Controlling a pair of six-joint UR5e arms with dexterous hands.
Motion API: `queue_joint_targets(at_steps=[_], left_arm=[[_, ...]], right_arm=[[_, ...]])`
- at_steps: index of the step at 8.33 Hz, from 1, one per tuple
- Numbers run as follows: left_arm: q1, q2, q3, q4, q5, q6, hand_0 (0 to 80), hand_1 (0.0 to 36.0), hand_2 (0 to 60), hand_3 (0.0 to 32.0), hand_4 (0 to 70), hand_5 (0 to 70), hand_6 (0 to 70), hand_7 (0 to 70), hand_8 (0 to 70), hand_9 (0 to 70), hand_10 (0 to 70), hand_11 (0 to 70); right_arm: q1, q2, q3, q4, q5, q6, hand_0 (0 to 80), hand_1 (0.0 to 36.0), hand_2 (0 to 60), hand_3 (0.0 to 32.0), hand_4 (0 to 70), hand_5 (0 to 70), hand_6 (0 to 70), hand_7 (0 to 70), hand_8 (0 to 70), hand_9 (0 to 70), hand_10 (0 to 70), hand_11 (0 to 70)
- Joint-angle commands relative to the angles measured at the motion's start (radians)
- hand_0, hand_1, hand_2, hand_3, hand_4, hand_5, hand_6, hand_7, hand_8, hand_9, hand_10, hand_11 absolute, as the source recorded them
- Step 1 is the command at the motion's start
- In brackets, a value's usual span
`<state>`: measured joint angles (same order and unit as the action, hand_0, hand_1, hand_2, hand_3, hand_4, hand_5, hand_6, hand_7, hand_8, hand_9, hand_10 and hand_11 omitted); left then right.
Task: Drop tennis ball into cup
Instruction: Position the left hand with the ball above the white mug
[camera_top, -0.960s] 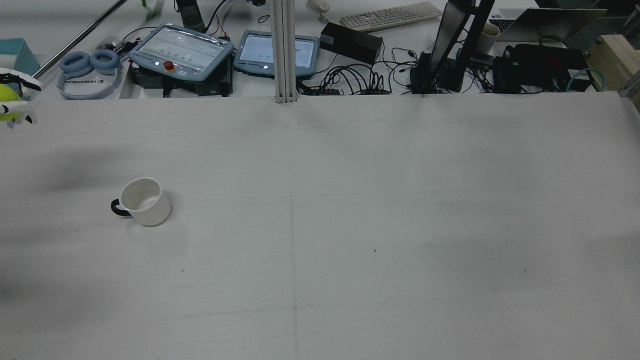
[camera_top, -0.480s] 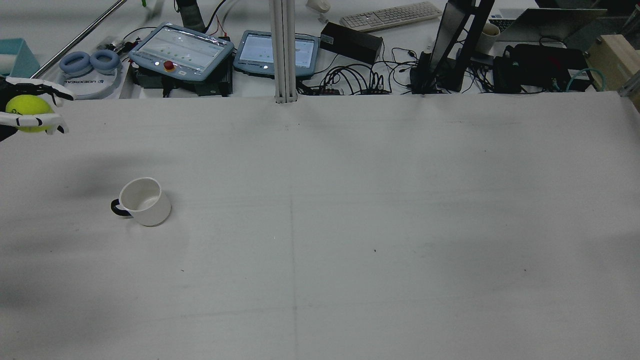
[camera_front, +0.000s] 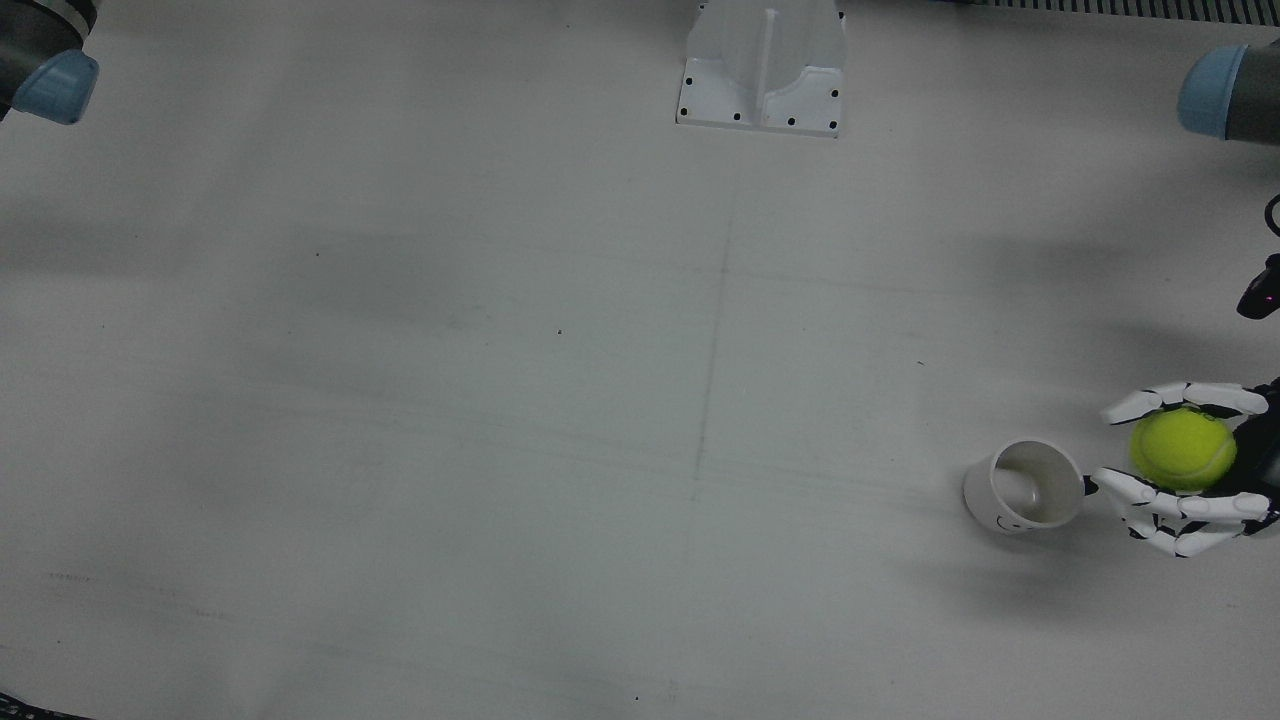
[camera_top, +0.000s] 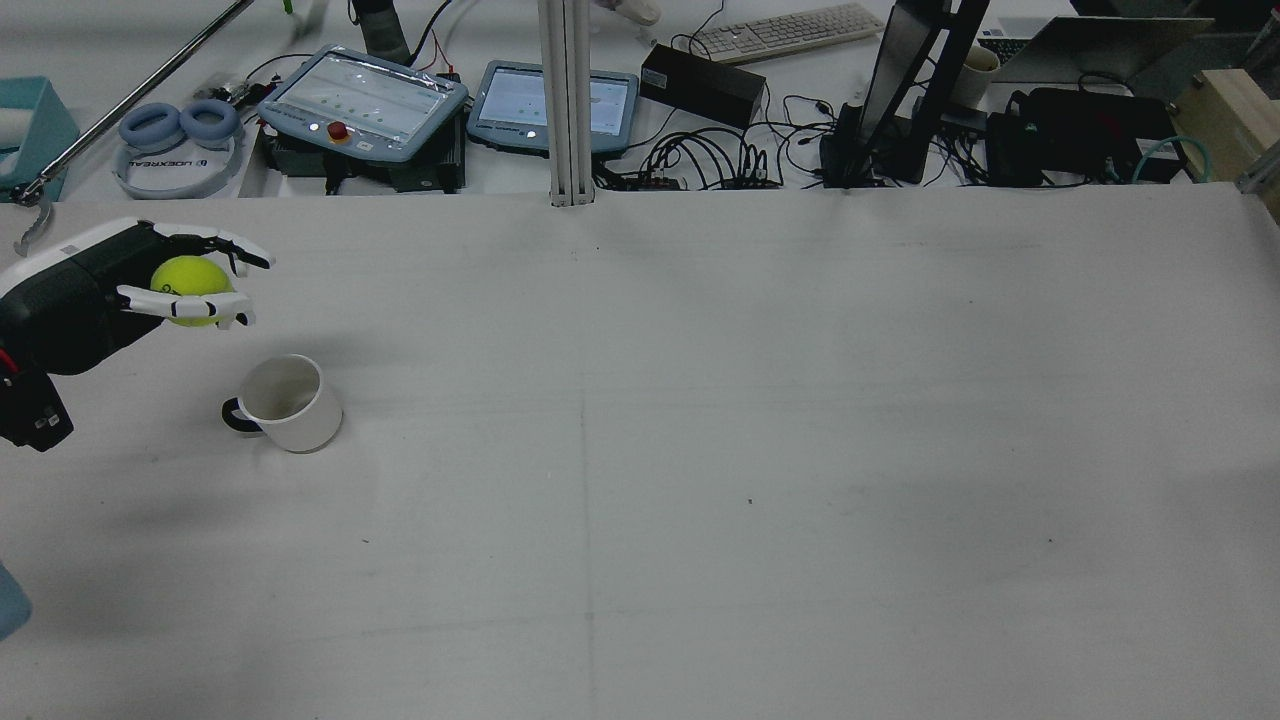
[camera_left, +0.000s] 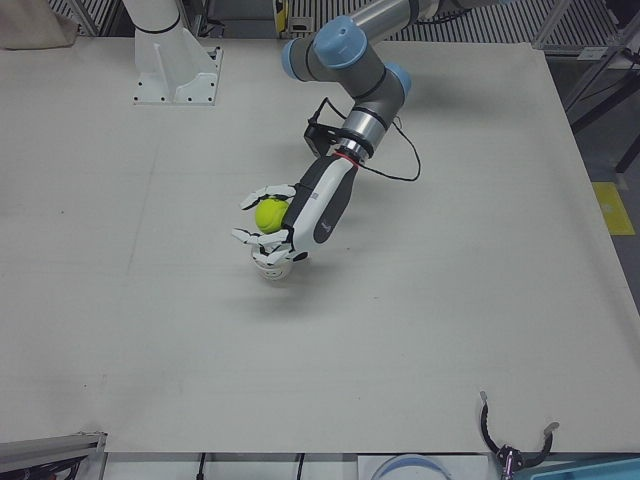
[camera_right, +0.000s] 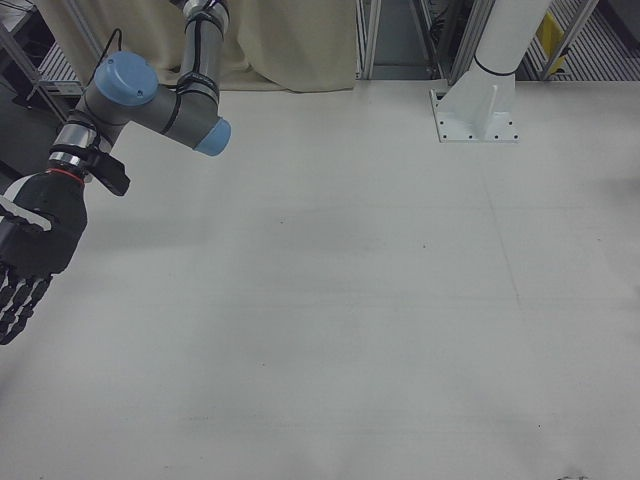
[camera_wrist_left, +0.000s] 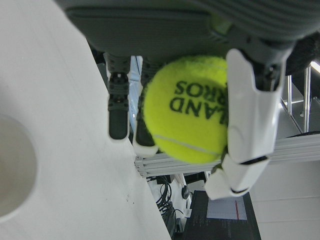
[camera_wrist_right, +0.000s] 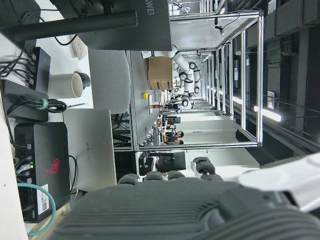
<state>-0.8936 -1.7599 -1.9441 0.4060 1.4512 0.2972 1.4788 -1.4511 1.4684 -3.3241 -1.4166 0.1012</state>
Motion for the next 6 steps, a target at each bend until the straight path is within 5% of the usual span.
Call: queue_joint_targets(at_steps=[1,6], left_arm=[[0.059,-0.052,0.063,-0.001,-0.028,-0.001,60.2,36.0,60.0,0.0,54.0,20.0,23.9,60.8,66.1,70.0,29.8,45.2],[0.061,-0.05,0.109,-0.033,-0.035,0.0,61.5,36.0,60.0,0.0,50.0,19.4,22.0,56.1,60.1,70.0,27.0,41.9]], right_arm=[[0.0,0.0,0.001,0.0,-0.001,0.0,0.0,0.0,0.0,0.0,0.0,0.0,0.0,0.0,0.0,0.0,0.0,0.0],[0.0,0.0,0.001,0.0,-0.001,0.0,0.0,0.0,0.0,0.0,0.0,0.0,0.0,0.0,0.0,0.0,0.0,0.0]])
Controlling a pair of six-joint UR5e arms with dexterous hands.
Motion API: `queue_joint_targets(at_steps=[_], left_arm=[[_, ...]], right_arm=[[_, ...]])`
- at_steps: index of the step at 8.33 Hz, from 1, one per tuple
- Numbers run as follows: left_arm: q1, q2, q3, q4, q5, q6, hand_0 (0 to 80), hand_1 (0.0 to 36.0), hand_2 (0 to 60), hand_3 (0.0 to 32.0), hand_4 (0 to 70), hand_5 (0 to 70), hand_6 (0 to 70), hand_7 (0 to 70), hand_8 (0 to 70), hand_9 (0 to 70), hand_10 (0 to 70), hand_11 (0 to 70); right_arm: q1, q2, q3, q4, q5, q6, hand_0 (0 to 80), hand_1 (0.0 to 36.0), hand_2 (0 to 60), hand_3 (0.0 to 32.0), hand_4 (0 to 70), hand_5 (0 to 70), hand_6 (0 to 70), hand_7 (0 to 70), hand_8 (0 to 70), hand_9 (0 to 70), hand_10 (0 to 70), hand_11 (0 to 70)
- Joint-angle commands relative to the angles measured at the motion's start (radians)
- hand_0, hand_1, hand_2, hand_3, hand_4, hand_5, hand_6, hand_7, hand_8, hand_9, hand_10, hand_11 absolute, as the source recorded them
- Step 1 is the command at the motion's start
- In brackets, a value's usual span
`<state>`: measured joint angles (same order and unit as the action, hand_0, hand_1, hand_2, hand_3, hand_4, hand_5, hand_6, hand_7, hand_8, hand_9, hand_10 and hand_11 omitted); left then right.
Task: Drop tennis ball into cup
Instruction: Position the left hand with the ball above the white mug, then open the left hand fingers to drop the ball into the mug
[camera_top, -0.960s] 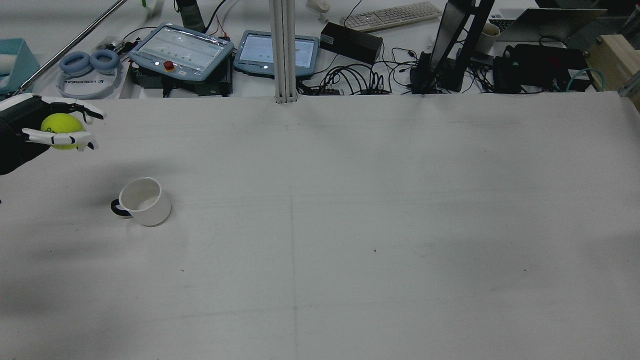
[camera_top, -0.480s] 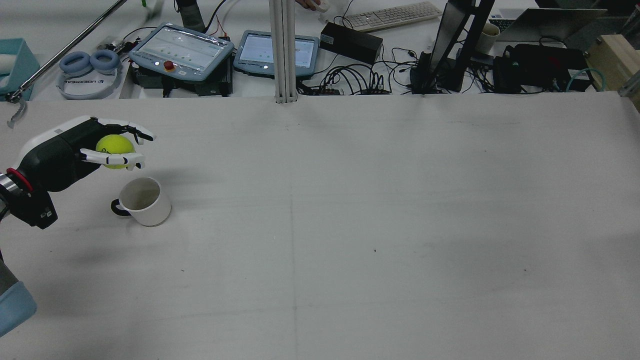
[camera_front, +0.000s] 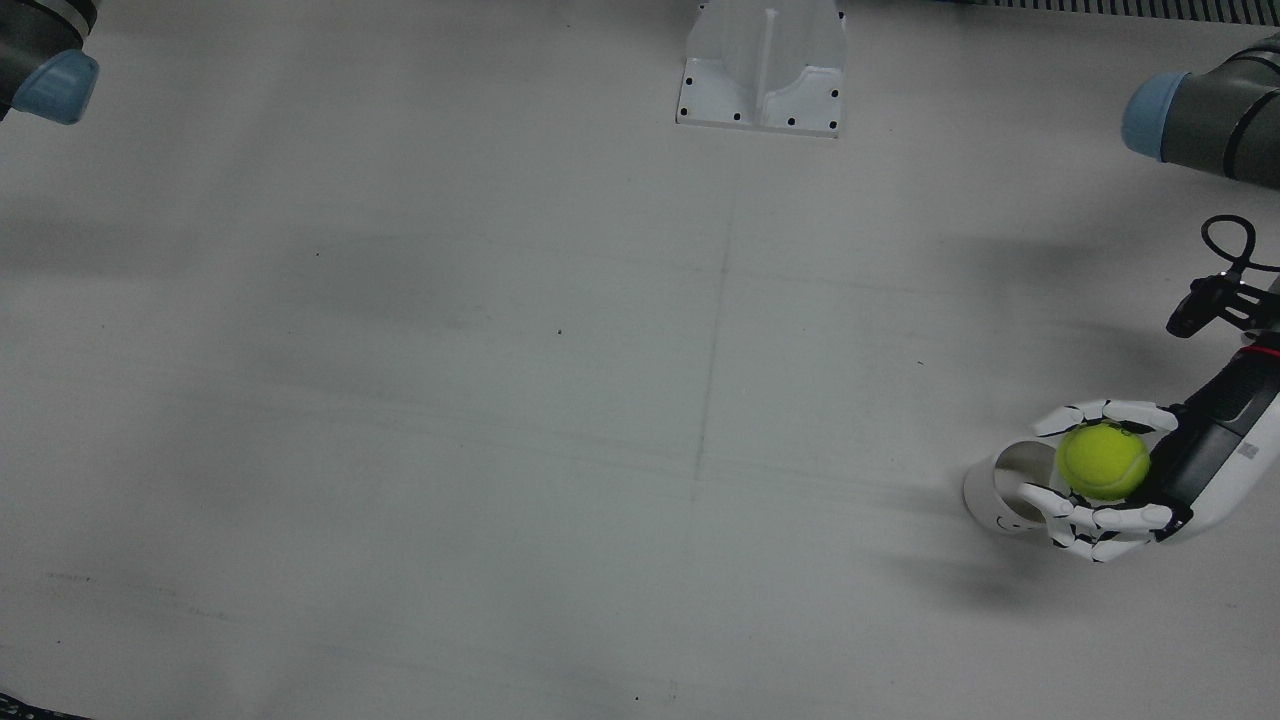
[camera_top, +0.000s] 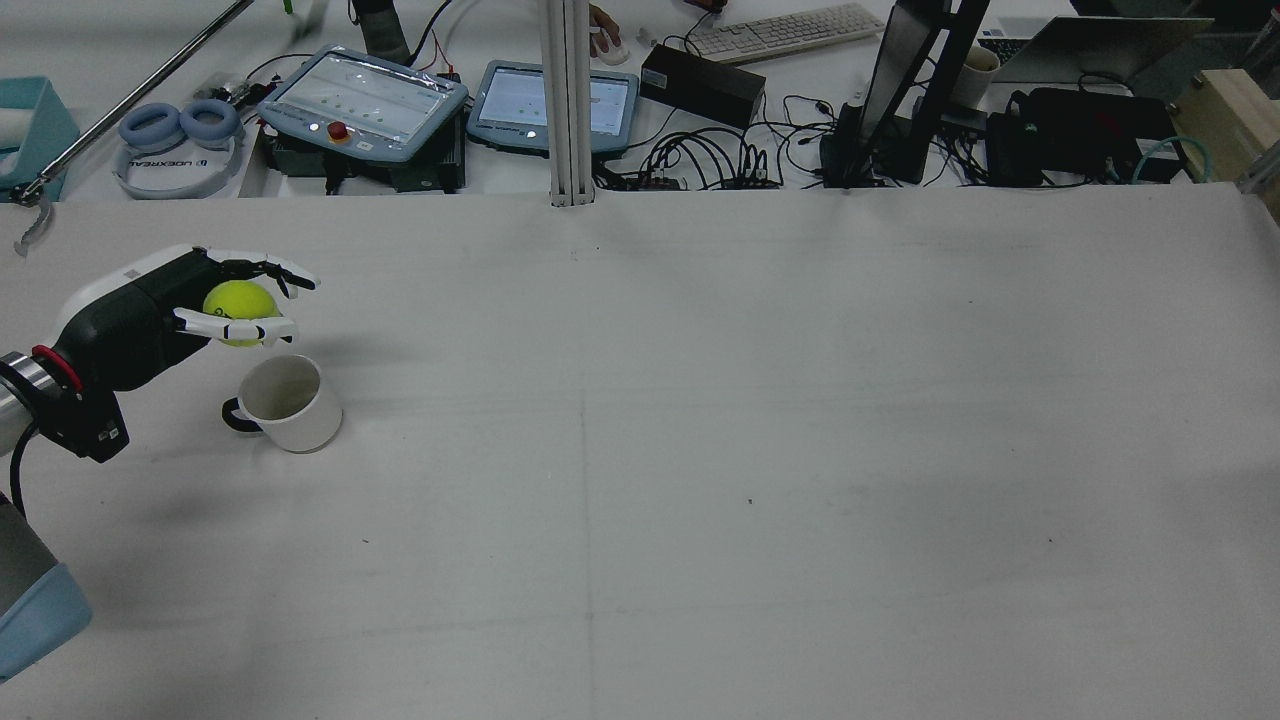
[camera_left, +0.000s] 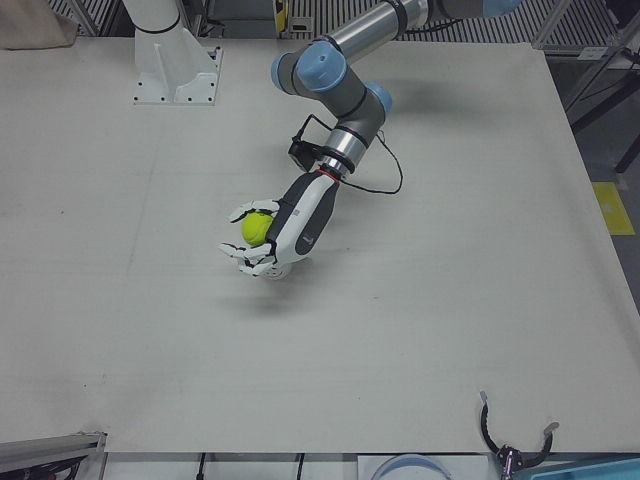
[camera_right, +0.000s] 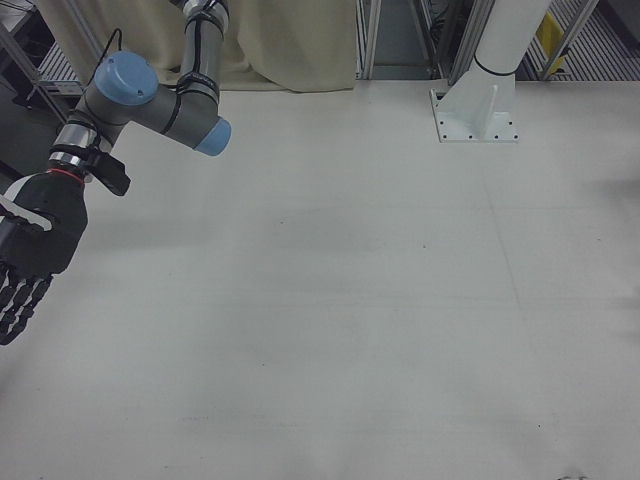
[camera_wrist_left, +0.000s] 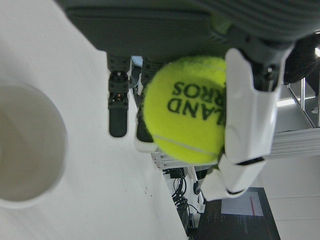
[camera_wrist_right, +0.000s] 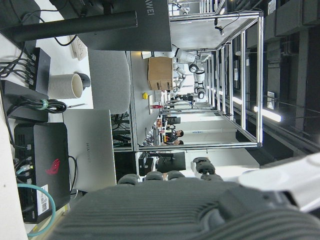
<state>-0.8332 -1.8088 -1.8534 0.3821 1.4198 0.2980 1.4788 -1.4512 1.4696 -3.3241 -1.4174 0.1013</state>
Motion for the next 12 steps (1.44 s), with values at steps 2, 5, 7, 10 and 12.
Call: queue_joint_targets(at_steps=[2,5,7,10,12], left_arm=[[0.0,0.0,0.02,-0.012,-0.004,0.0,61.4,36.0,60.0,0.0,46.0,18.8,19.8,49.6,55.0,70.0,24.1,38.1],[0.0,0.008,0.019,-0.017,-0.002,-0.002,63.3,36.0,60.0,0.0,38.7,17.8,16.4,37.8,45.0,62.5,20.2,32.7],[0.0,0.009,0.02,-0.028,-0.002,-0.003,72.4,36.0,60.0,0.0,28.1,15.7,9.3,11.8,22.8,29.0,13.1,22.8],[-0.001,0.013,0.02,-0.029,-0.002,-0.003,72.0,36.0,60.0,0.0,25.8,15.3,7.7,5.8,18.2,20.4,11.5,20.6],[-0.001,0.013,0.02,-0.029,-0.004,-0.003,71.6,36.0,60.0,0.0,25.5,15.3,7.6,5.6,17.9,19.9,11.2,20.2]], right_arm=[[0.0,0.0,0.0,0.0,0.0,0.0,0.0,0.0,0.0,0.0,0.0,0.0,0.0,0.0,0.0,0.0,0.0,0.0],[0.0,0.0,0.0,0.0,0.002,0.0,0.0,0.0,0.0,0.0,0.0,0.0,0.0,0.0,0.0,0.0,0.0,0.0],[0.0,0.0,0.0,0.0,0.002,0.0,0.0,0.0,0.0,0.0,0.0,0.0,0.0,0.0,0.0,0.0,0.0,0.0],[0.0,0.0,0.0,0.0,0.0,0.0,0.0,0.0,0.0,0.0,0.0,0.0,0.0,0.0,0.0,0.0,0.0,0.0],[0.0,0.0,0.0,0.0,0.0,0.0,0.0,0.0,0.0,0.0,0.0,0.0,0.0,0.0,0.0,0.0,0.0,0.0]])
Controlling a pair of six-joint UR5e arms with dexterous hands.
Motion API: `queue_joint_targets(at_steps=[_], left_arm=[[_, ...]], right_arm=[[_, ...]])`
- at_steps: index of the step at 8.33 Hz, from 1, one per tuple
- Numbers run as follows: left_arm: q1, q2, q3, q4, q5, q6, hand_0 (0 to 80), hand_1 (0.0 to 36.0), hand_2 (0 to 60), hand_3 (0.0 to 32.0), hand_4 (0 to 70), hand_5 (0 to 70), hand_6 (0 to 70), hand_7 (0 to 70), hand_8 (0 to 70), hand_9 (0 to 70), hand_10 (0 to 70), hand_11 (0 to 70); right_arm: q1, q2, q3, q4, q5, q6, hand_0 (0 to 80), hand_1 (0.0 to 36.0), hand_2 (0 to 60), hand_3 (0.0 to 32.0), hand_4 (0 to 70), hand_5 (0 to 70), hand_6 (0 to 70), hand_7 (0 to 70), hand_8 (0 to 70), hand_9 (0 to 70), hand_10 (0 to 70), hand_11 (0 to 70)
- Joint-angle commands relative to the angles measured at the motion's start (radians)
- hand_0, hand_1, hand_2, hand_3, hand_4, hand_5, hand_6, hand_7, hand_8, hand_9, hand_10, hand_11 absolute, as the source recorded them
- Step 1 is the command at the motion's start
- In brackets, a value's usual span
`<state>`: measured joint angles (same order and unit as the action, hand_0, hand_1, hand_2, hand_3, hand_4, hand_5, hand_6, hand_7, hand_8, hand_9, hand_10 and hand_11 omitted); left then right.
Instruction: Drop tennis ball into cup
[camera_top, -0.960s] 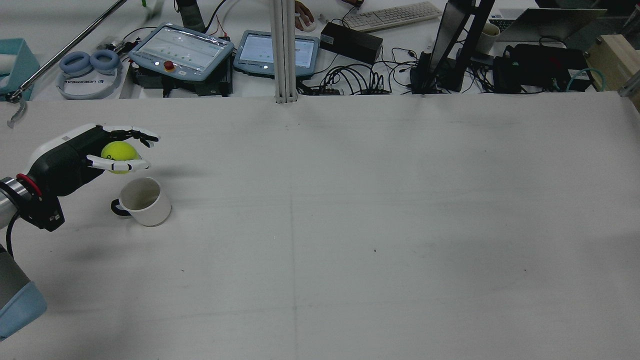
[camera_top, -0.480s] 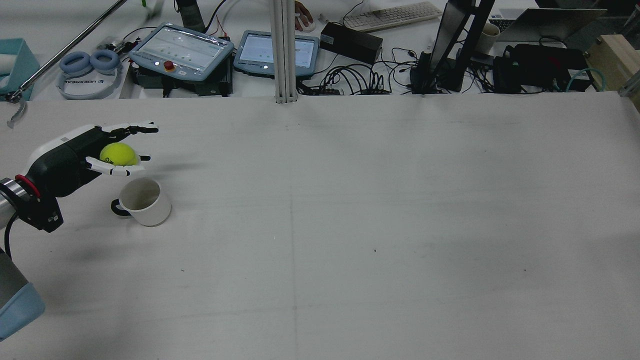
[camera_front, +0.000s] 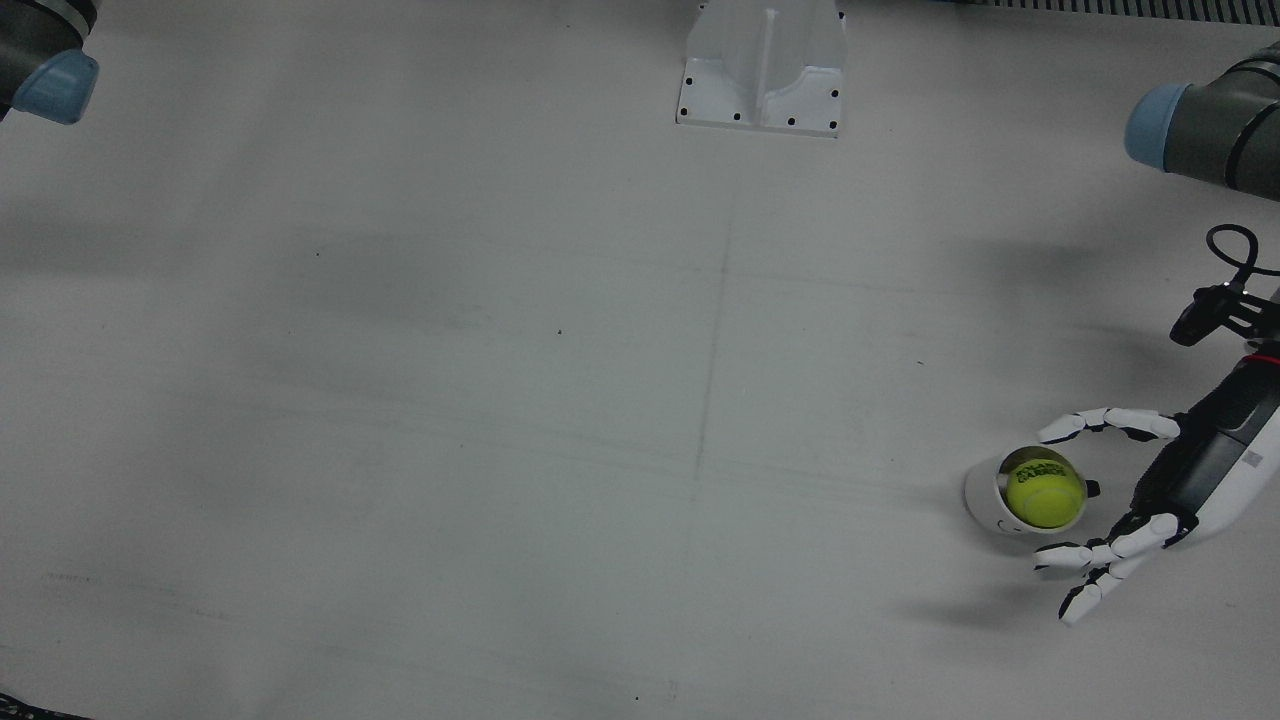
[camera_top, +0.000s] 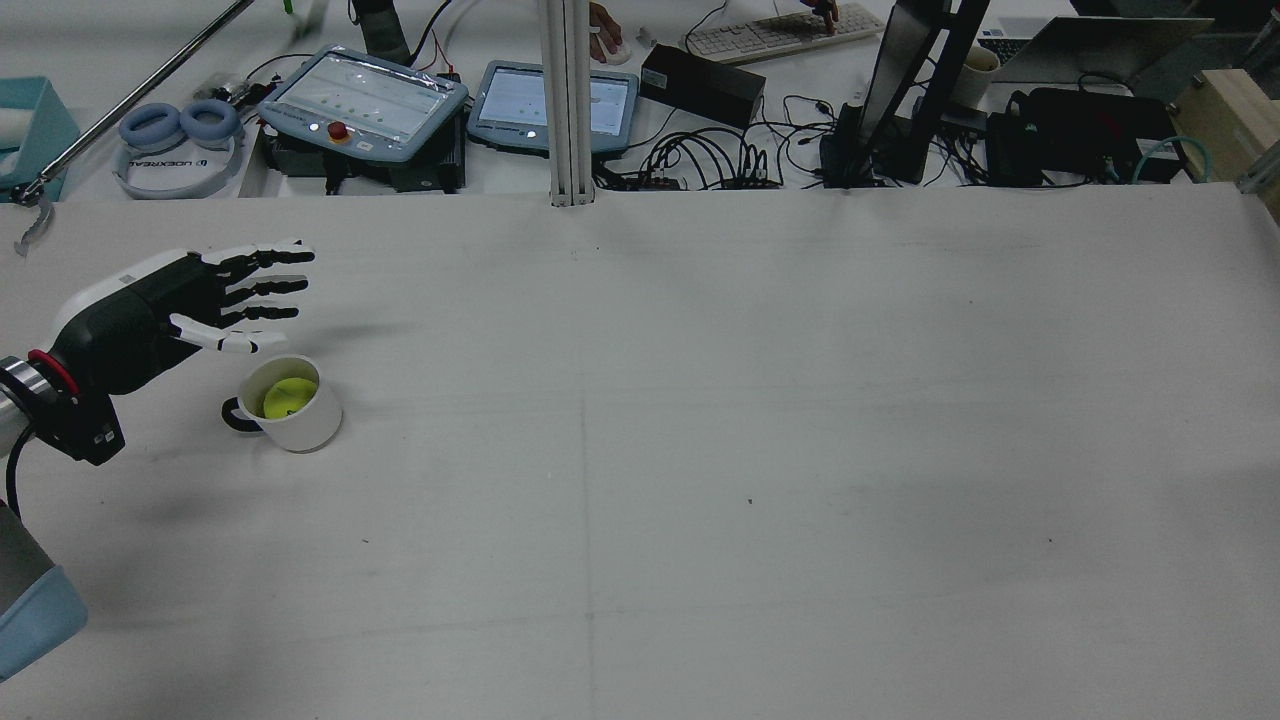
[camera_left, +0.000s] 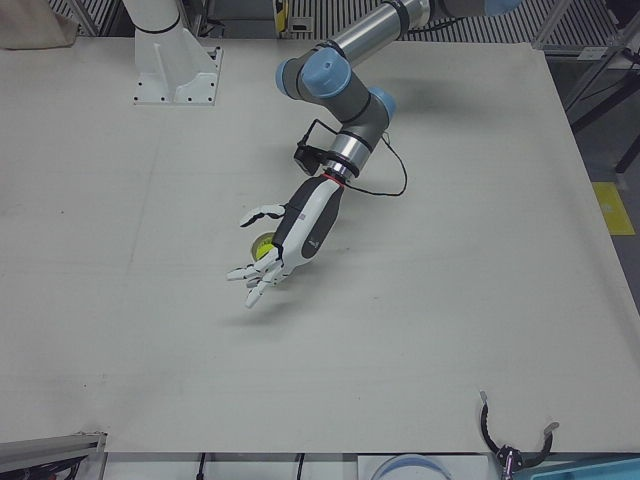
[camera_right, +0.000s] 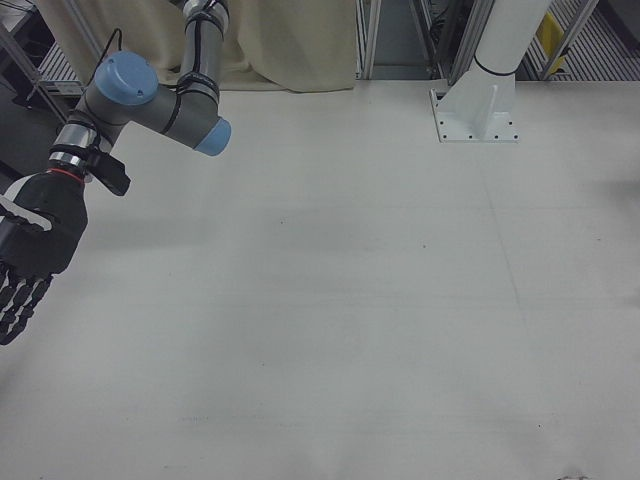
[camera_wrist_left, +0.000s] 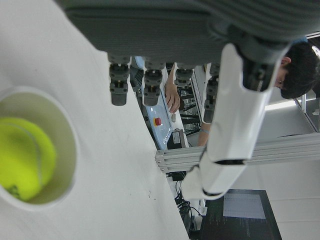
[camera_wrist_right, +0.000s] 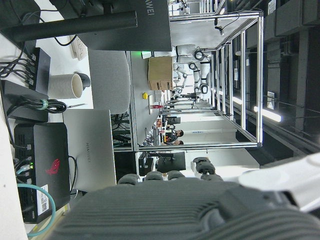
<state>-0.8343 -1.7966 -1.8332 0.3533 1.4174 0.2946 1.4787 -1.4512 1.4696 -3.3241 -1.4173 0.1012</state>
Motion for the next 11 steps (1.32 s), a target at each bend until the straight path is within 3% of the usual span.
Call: queue_joint_targets(at_steps=[1,3,4,5,6,7,8,9,10,11], left_arm=[[0.0,0.0,0.0,0.0,-0.002,0.0,71.6,36.0,60.0,0.0,25.2,15.3,7.5,5.3,17.6,19.6,11.2,20.2],[-0.002,0.0,-0.015,0.004,0.003,-0.006,71.0,36.0,60.0,0.0,25.4,15.2,7.4,5.1,17.2,19.2,10.9,19.7],[-0.011,-0.001,-0.068,0.027,0.014,-0.04,70.6,36.0,60.0,0.0,26.4,14.9,7.2,5.0,16.2,17.8,10.1,18.5],[-0.076,-0.001,-0.157,0.08,0.018,-0.038,78.6,36.0,60.0,0.0,27.3,14.7,7.1,5.3,14.0,16.8,9.7,18.1],[-0.208,-0.007,-0.202,0.104,0.065,-0.028,80.0,36.0,60.0,0.0,27.3,14.6,7.0,5.7,12.0,15.5,9.4,17.8],[-0.311,-0.013,-0.212,0.107,0.108,0.0,80.0,36.0,60.0,0.0,22.2,13.8,5.6,1.5,6.8,9.9,8.0,15.8],[-0.383,-0.018,-0.193,0.107,0.115,0.005,64.3,36.0,60.0,0.0,14.9,10.4,3.4,0.0,2.0,4.2,6.0,12.1],[-0.434,-0.015,-0.166,0.107,0.127,0.008,53.5,34.4,54.7,0.0,4.9,7.7,1.1,0.0,0.0,0.0,2.8,6.9],[-0.477,-0.012,-0.126,0.105,0.127,0.008,54.5,36.0,56.0,0.0,0.0,8.1,0.0,0.0,0.0,0.0,0.1,3.2],[-0.54,-0.009,-0.104,0.104,0.143,0.012,55.1,36.0,57.6,0.0,0.0,8.2,0.0,0.0,0.0,0.0,0.0,2.3]], right_arm=[[0.0,0.0,0.0,0.0,0.0,0.0,0.0,0.0,0.0,0.0,0.0,0.0,0.0,0.0,0.0,0.0,0.0,0.0],[0.0,0.0,0.0,0.0,0.0,0.0,0.0,0.0,0.0,0.0,0.0,0.0,0.0,0.0,0.0,0.0,0.0,0.0],[0.0,0.0,0.002,0.0,0.0,-0.002,0.0,0.0,0.0,0.0,0.0,0.0,0.0,0.0,0.0,0.0,0.0,0.0],[0.0,0.0,0.002,0.0,0.0,-0.002,0.0,0.0,0.0,0.0,0.0,0.0,0.0,0.0,0.0,0.0,0.0,0.0],[0.0,0.0,0.003,0.0,0.0,-0.002,0.0,0.0,0.0,0.0,0.0,0.0,0.0,0.0,0.0,0.0,0.0,0.0],[0.0,0.0,0.003,0.0,0.0,-0.002,0.0,0.0,0.0,0.0,0.0,0.0,0.0,0.0,0.0,0.0,0.0,0.0],[0.0,0.0,0.002,0.0,0.0,-0.002,0.0,0.0,0.0,0.0,0.0,0.0,0.0,0.0,0.0,0.0,0.0,0.0],[0.0,0.0,0.003,0.0,0.0,-0.002,0.0,0.0,0.0,0.0,0.0,0.0,0.0,0.0,0.0,0.0,0.0,0.0],[0.0,0.0,0.003,0.0,0.0,-0.002,0.0,0.0,0.0,0.0,0.0,0.0,0.0,0.0,0.0,0.0,0.0,0.0],[0.002,0.0,0.003,0.0,0.0,-0.002,0.0,0.0,0.0,0.0,0.0,0.0,0.0,0.0,0.0,0.0,0.0,0.0]])
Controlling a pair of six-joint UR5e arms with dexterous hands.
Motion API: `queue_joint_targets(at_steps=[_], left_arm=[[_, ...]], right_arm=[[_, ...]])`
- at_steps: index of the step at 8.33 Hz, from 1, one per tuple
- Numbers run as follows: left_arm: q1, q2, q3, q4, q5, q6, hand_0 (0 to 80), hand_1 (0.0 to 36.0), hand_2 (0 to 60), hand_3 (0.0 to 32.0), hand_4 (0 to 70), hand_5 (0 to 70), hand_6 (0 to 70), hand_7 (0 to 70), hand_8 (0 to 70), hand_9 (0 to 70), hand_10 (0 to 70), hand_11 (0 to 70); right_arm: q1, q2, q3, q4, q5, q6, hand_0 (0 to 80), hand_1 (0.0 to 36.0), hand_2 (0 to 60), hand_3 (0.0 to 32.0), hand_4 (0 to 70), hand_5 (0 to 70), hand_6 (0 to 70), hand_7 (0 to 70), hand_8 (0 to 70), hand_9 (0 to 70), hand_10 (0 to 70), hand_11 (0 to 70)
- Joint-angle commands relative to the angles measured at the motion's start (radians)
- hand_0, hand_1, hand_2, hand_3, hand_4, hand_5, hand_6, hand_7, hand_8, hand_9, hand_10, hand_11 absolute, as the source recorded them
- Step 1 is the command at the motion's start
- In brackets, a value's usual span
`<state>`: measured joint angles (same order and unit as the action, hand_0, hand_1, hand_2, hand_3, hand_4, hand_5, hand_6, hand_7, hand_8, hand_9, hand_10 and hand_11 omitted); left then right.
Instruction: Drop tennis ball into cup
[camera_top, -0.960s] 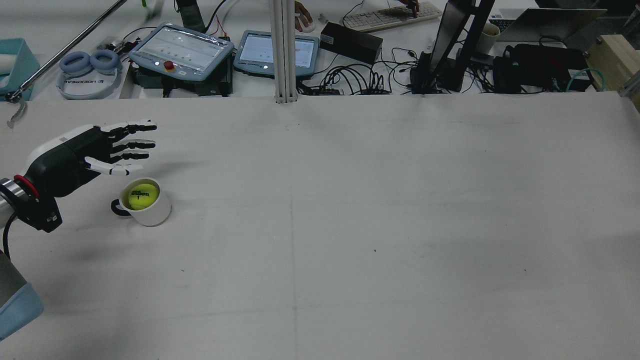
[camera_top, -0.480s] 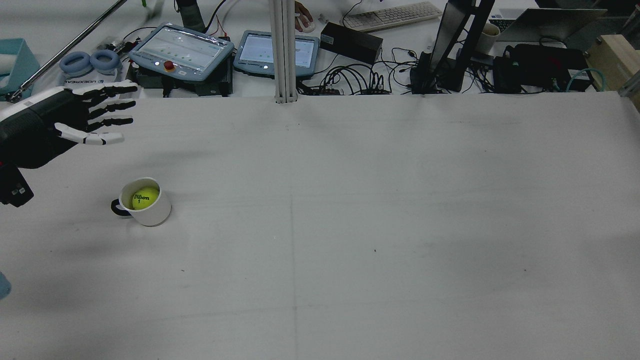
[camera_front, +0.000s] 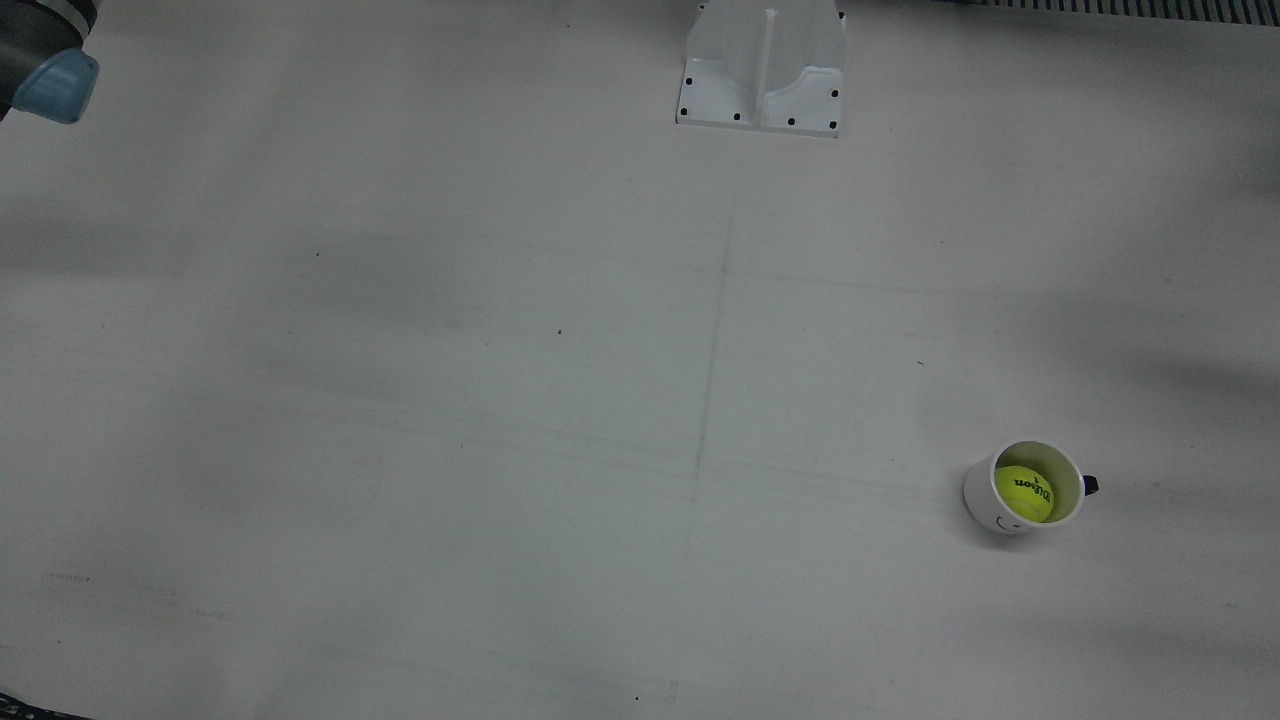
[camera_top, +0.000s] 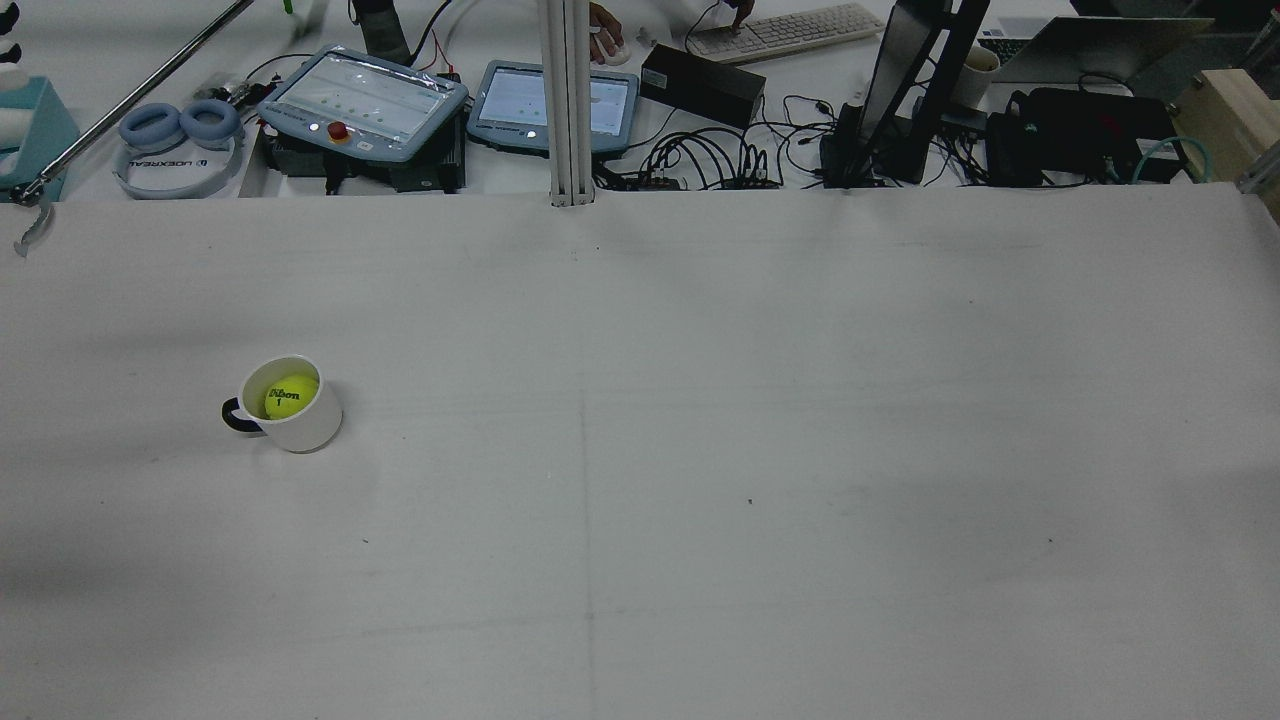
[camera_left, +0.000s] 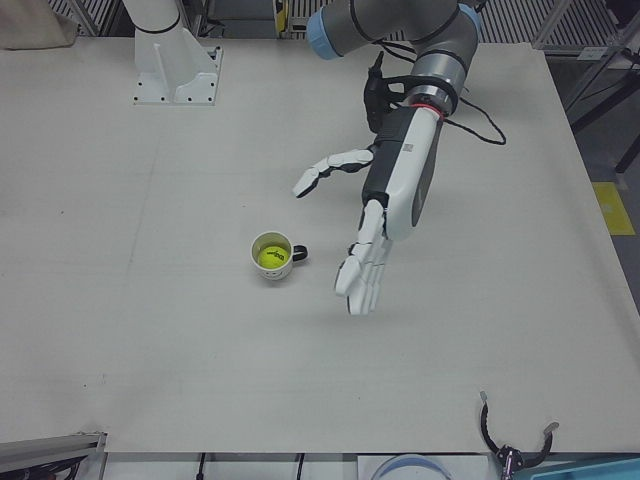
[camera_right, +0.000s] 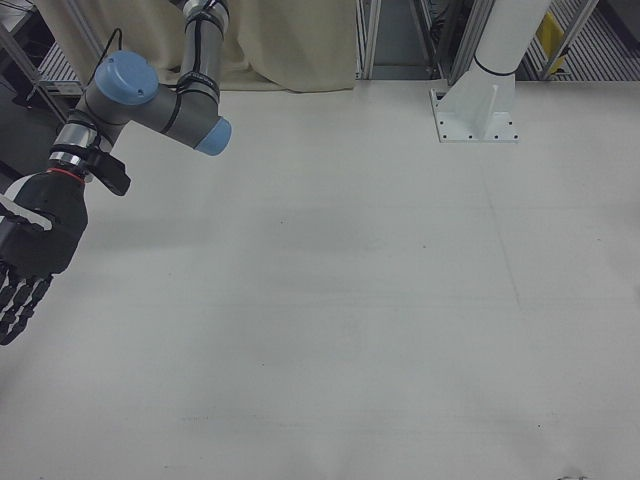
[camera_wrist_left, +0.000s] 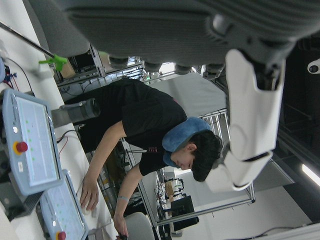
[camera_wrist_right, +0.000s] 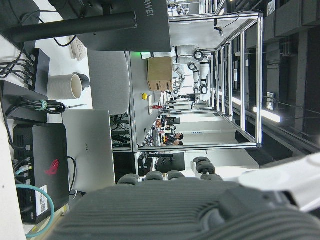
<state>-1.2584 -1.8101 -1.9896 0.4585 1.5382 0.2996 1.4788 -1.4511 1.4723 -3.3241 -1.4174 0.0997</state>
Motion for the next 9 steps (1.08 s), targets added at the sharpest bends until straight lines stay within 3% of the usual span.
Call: queue_joint_targets(at_steps=[1,2,3,4,5,6,8,9], left_arm=[[-0.124,0.026,0.07,-0.003,0.029,0.007,56.5,36.0,56.8,0.0,0.0,8.4,0.1,0.0,0.0,0.0,0.0,2.0],[-0.113,0.053,0.072,-0.006,0.039,0.007,51.0,31.4,50.3,0.0,0.0,6.5,0.0,0.0,0.0,0.0,0.0,0.8],[-0.114,0.07,0.072,-0.009,0.051,0.007,45.6,20.7,37.0,0.0,0.4,3.6,0.0,0.0,0.0,0.0,0.0,0.0],[-0.11,0.08,0.066,-0.011,0.066,0.006,49.2,26.1,38.3,0.0,0.8,5.3,0.0,0.0,0.0,0.0,0.0,0.8],[-0.108,0.074,0.057,-0.015,0.089,0.004,53.9,32.7,44.2,0.0,1.0,7.2,0.2,0.0,0.0,0.0,0.0,2.4],[-0.096,0.071,0.049,-0.018,0.132,-0.005,61.0,36.0,46.6,0.0,2.0,9.2,1.1,0.0,0.0,0.0,0.8,4.8],[-0.052,0.07,-0.007,-0.025,0.149,-0.013,74.2,36.0,48.8,0.0,2.8,11.0,1.9,0.0,0.0,0.0,2.3,7.4],[-0.05,0.064,-0.012,-0.024,0.152,-0.013,75.5,36.0,49.0,0.0,3.2,11.1,2.1,0.0,0.0,0.0,2.6,7.8]], right_arm=[[0.002,-0.002,0.002,0.0,0.0,0.0,0.0,0.0,0.0,0.0,0.0,0.0,0.0,0.0,0.0,0.0,0.0,0.0],[0.002,-0.002,0.003,0.0,0.0,0.0,0.0,0.0,0.0,0.0,0.0,0.0,0.0,0.0,0.0,0.0,0.0,0.0],[0.002,0.0,0.003,0.0,0.0,0.0,0.0,0.0,0.0,0.0,0.0,0.0,0.0,0.0,0.0,0.0,0.0,0.0],[0.002,0.0,0.002,0.0,0.0,0.0,0.0,0.0,0.0,0.0,0.0,0.0,0.0,0.0,0.0,0.0,0.0,0.0],[0.002,0.0,0.003,0.0,0.0,0.0,0.0,0.0,0.0,0.0,0.0,0.0,0.0,0.0,0.0,0.0,0.0,0.0],[0.002,0.0,0.002,0.0,0.0,0.0,0.0,0.0,0.0,0.0,0.0,0.0,0.0,0.0,0.0,0.0,0.0,0.0],[0.0,0.0,0.0,0.0,0.0,0.0,0.0,0.0,0.0,0.0,0.0,0.0,0.0,0.0,0.0,0.0,0.0,0.0],[0.0,0.0,0.0,0.0,0.0,0.0,0.0,0.0,0.0,0.0,0.0,0.0,0.0,0.0,0.0,0.0,0.0,0.0]])
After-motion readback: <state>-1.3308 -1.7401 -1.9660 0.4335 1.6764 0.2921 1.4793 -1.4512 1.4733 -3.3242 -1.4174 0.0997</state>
